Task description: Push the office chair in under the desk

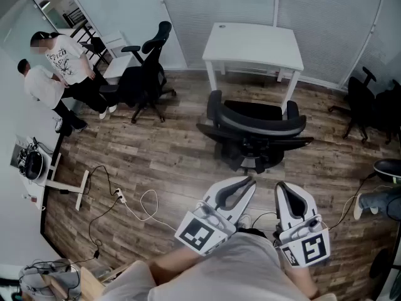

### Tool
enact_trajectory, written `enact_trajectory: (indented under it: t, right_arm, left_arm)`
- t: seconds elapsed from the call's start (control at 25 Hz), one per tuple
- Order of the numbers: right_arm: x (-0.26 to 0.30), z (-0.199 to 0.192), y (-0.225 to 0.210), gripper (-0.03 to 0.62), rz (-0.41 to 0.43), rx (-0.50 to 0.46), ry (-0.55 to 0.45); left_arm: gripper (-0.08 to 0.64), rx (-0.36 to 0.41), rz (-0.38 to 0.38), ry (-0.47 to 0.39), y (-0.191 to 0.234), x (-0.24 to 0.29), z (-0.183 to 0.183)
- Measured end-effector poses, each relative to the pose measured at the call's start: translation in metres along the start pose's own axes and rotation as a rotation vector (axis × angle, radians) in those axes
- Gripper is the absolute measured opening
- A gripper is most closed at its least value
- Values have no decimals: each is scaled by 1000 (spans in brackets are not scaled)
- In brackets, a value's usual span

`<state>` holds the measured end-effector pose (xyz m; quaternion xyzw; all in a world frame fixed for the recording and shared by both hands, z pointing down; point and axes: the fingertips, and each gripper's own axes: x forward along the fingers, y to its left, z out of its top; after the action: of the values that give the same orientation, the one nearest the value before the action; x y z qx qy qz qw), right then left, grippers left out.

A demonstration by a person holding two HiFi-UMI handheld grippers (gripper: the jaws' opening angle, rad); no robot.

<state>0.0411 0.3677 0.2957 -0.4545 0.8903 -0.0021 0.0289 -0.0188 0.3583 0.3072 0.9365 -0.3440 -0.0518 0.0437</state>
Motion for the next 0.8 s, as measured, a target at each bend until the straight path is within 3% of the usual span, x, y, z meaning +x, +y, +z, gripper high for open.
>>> enact_trajectory:
  t: [0.8]
  right_arm:
    - [-27, 5, -28, 29, 46, 8, -11]
  left_arm:
    - [60, 15, 39, -2, -29, 30, -4]
